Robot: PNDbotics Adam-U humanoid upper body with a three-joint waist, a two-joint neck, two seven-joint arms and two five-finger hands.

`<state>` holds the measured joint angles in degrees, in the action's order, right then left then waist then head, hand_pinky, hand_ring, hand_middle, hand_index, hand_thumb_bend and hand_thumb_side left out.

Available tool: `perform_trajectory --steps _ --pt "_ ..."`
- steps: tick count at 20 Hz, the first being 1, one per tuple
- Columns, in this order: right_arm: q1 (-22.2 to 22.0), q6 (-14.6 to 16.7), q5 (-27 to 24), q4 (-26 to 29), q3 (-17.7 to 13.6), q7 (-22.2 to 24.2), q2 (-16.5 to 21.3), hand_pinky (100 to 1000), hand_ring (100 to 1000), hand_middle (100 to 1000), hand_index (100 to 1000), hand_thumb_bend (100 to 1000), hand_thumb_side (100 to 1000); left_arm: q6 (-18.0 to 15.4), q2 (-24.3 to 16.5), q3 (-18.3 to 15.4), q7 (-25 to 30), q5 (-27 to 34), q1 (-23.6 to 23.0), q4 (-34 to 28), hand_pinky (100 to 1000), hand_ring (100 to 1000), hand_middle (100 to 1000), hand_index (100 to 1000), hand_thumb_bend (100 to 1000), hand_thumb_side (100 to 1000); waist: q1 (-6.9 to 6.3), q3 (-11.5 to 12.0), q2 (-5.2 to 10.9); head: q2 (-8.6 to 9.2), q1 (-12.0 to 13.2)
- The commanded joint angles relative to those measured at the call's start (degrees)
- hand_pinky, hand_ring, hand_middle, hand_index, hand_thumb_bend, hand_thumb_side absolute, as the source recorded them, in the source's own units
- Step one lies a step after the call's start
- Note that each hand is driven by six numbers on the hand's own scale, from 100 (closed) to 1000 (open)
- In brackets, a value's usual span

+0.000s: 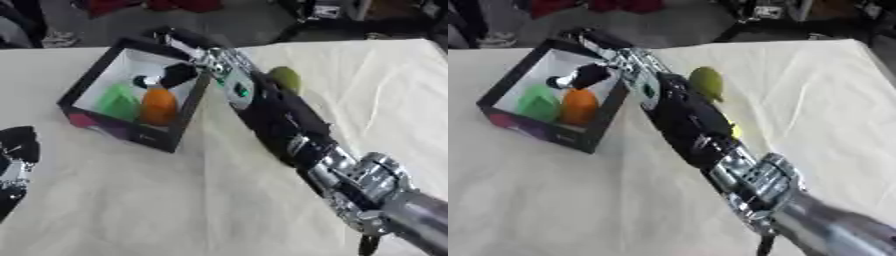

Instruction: Pick up objects on the table and place them in the box.

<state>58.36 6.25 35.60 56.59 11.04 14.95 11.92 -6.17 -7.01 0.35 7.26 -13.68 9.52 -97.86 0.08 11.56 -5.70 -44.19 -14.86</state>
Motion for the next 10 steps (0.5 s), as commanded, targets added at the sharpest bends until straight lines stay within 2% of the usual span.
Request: perform_trajectory --steps 1,5,10 --pt "-0.72 -2.40 -6.14 7.02 -0.05 2.65 6.42 875 901 923 971 440 532 0.11 -1.16 -0.84 -0.60 -0.34 0.04 -0.91 786 794 743 706 332 632 -0.15 -0.69 0.01 0.07 1.10" --pt "-5.81 -5.25 -7.83 12.84 0.07 7.72 12.36 885 909 934 974 426 529 0.23 -1.62 -1.33 -1.08 -0.57 -0.42 -0.94 786 794 743 706 331 632 -0.04 -2.30 0.05 0.07 1.99" --pt "-11.98 -7.03 -6.99 14.86 -0.50 11.83 16.50 895 916 940 972 431 530 0.32 -1.96 -1.61 -1.36 -0.71 -0.74 -0.98 786 795 744 707 330 633 0.09 -3.69 0.05 0.07 2.18"
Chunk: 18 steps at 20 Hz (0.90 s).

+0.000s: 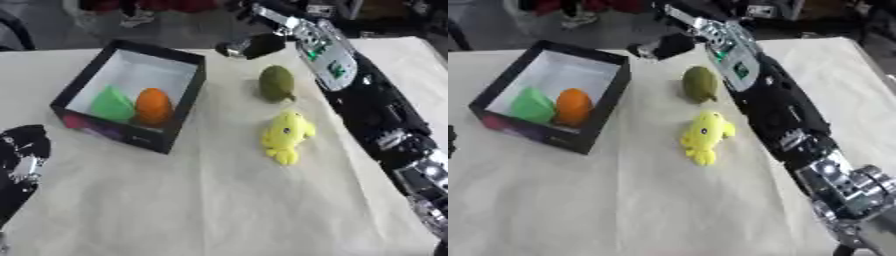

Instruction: Pick up objects on the table and place them in the box.

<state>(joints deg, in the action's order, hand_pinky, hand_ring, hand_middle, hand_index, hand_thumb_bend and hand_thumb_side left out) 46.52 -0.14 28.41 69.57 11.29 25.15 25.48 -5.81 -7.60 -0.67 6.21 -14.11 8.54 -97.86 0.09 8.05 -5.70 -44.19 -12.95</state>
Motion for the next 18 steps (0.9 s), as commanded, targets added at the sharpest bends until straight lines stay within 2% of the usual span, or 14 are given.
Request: perform_trajectory --steps 1,8,12,15,17,18 --pt "-1.07 -0.86 0.66 1.57 -0.82 2.19 3.38 900 919 944 972 433 529 -0.02 -1.43 -0.62 -0.36 -0.30 0.19 -0.98 787 795 744 708 330 633 0.14 -0.39 0.07 0.07 0.28" --pt "-4.01 -1.51 5.72 -5.32 -1.87 4.20 3.77 917 924 951 964 445 521 -0.02 -1.57 -0.58 -0.35 -0.34 0.00 -1.00 787 796 745 708 328 634 0.21 -0.75 0.26 0.07 0.22" --pt "-3.17 -1.22 11.80 -10.39 -2.47 1.14 2.65 927 926 953 959 448 508 -0.08 -1.47 -0.49 -0.25 -0.23 0.02 -1.02 787 796 745 709 327 634 0.06 -0.58 0.33 0.07 -0.10" --pt "-2.52 -0.52 14.51 -13.49 -2.72 -0.17 1.58 921 914 940 944 442 500 -0.09 -1.42 -0.46 -0.22 -0.15 0.05 -1.02 788 797 745 709 327 634 0.02 -0.41 0.34 0.07 -0.47" --pt "-2.33 0.00 15.21 -14.49 -2.70 -0.60 1.01 895 847 860 885 405 460 -0.08 -1.40 -0.43 -0.18 -0.14 0.04 -1.00 788 797 746 709 327 635 0.04 -0.27 0.31 0.07 -0.51" --pt "-2.26 0.17 15.40 -14.80 -2.70 -0.91 0.77 879 807 790 807 372 426 -0.08 -1.38 -0.41 -0.16 -0.14 0.04 -1.00 788 797 746 709 326 635 0.04 -0.19 0.30 0.07 -0.50"
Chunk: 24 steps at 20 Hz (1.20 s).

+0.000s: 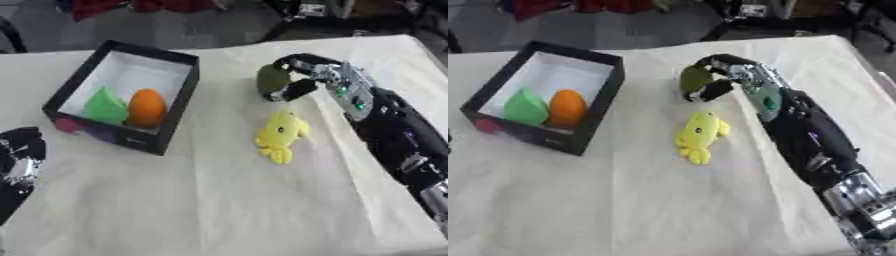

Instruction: Pick up objects on the table and place them in the box.

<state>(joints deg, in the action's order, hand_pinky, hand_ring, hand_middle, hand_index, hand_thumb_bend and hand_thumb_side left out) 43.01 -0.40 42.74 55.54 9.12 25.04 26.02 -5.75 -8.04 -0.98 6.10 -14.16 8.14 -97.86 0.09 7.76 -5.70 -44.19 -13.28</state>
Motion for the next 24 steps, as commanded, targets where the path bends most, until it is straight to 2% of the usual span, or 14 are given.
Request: perform_trajectory --steps 1,2,3,6,7,8,10,12,17,18,19,23,24 --pt "1.33 0.49 1.24 -1.01 -0.55 -1.35 0.04 876 800 776 788 366 420 -0.14 -0.93 -0.10 -0.05 -0.07 0.45 -1.00 788 797 746 709 326 635 0.04 0.15 0.29 0.08 -0.17" --pt "1.48 0.27 1.49 -1.05 -0.66 -2.49 -0.09 847 745 655 642 283 321 -0.13 -0.93 -0.13 -0.06 -0.05 0.45 -1.00 788 798 746 709 326 635 0.03 0.21 0.31 0.08 -0.12" --pt "1.61 -0.11 1.83 -0.98 -0.67 -3.98 -0.22 837 730 625 598 258 290 -0.12 -0.93 -0.13 -0.08 -0.04 0.46 -1.00 788 798 746 709 326 635 0.03 0.24 0.32 0.08 -0.10" --pt "2.81 -1.97 2.76 -0.07 -0.79 -10.35 -0.62 779 627 469 406 100 122 -0.10 -0.91 -0.07 -0.03 0.01 0.41 -0.97 788 798 747 709 321 637 0.05 0.32 0.42 0.08 -0.20" --pt "3.33 -2.71 2.82 0.24 -0.84 -12.69 -0.82 771 613 448 385 100 103 -0.10 -0.89 -0.05 0.00 0.03 0.40 -0.96 788 798 747 709 321 637 0.06 0.36 0.46 0.08 -0.27" --pt "3.95 -3.29 2.63 0.60 -0.92 -14.91 -1.04 737 563 371 329 100 100 -0.10 -0.86 -0.03 0.01 0.04 0.38 -0.95 788 798 747 709 321 637 0.06 0.41 0.52 0.08 -0.33" --pt "5.69 -4.11 1.88 1.50 -0.81 -18.58 -1.54 723 543 343 322 100 100 -0.11 -0.82 0.01 0.05 0.07 0.34 -0.93 788 799 747 709 321 636 0.06 0.56 0.66 0.08 -0.47" --pt "7.66 -4.15 1.02 2.20 -0.37 -20.32 -2.09 715 536 336 320 100 100 -0.12 -0.80 0.06 0.10 0.10 0.30 -0.91 788 799 747 710 321 636 0.06 0.76 0.80 0.08 -0.65" --pt "13.94 -3.47 -2.00 1.41 0.49 -20.30 -5.92 703 527 333 318 100 100 -0.25 -0.57 0.49 0.51 0.24 0.46 -0.85 789 799 748 710 321 636 0.05 1.79 1.01 0.08 -1.43" --pt "14.74 -3.29 -2.38 0.87 0.57 -20.15 -6.56 705 528 331 319 466 460 -0.28 -0.53 0.55 0.60 0.26 0.51 -0.84 789 799 748 710 321 636 0.03 1.93 1.01 0.08 -1.53" --pt "15.88 -2.80 -2.70 0.24 0.81 -19.75 -7.90 707 529 339 321 100 100 -0.34 -0.44 0.74 0.75 0.33 0.70 -0.86 789 800 748 710 322 635 -0.03 2.45 0.97 0.08 -1.96" --pt "19.12 -1.28 -2.73 -4.39 0.54 -18.60 -13.73 705 524 343 323 100 100 -0.55 0.10 1.63 1.59 0.71 1.48 -0.84 789 800 748 709 323 636 -0.18 4.24 0.61 0.08 -3.69" --pt "19.55 -0.95 -2.41 -5.47 0.44 -18.56 -15.01 706 525 348 328 141 100 -0.60 0.22 1.85 1.83 0.77 1.63 -0.82 789 800 748 709 323 636 -0.17 4.57 0.50 0.08 -4.09"
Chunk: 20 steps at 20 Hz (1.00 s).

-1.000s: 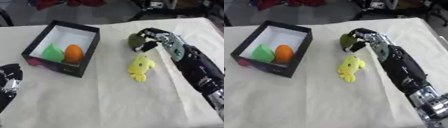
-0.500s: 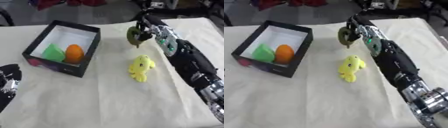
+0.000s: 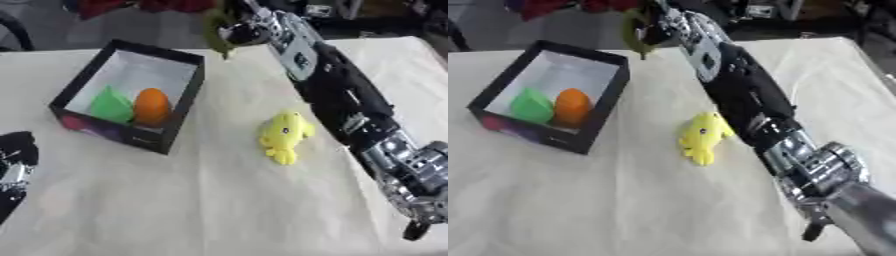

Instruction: Pick up objects on the table and place them in the box.

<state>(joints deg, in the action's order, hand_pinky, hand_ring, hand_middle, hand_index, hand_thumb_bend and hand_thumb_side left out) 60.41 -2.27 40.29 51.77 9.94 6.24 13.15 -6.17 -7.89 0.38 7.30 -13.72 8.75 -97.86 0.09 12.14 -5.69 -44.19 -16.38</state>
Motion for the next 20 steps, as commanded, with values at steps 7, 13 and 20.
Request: perform_trajectory --steps 7,13,20 --pt "2.45 3.18 4.65 -4.84 0.33 -1.07 -7.32 731 579 524 699 309 426 -0.39 0.48 1.29 1.52 0.62 1.73 -0.80 789 801 748 709 322 637 0.06 1.42 -0.07 0.08 -2.25" --pt "1.76 4.55 9.19 -3.57 1.59 -2.05 -7.80 775 707 767 923 518 666 -0.43 0.51 1.40 1.71 0.67 1.81 -0.78 789 802 749 710 321 638 0.23 1.29 -0.08 0.08 -2.00" --pt "-1.25 6.45 -0.07 8.33 3.49 2.99 -1.03 775 726 775 916 419 586 -0.22 0.03 0.24 0.72 0.32 1.27 -0.79 789 803 749 710 322 637 0.71 -1.01 0.43 0.08 0.79"
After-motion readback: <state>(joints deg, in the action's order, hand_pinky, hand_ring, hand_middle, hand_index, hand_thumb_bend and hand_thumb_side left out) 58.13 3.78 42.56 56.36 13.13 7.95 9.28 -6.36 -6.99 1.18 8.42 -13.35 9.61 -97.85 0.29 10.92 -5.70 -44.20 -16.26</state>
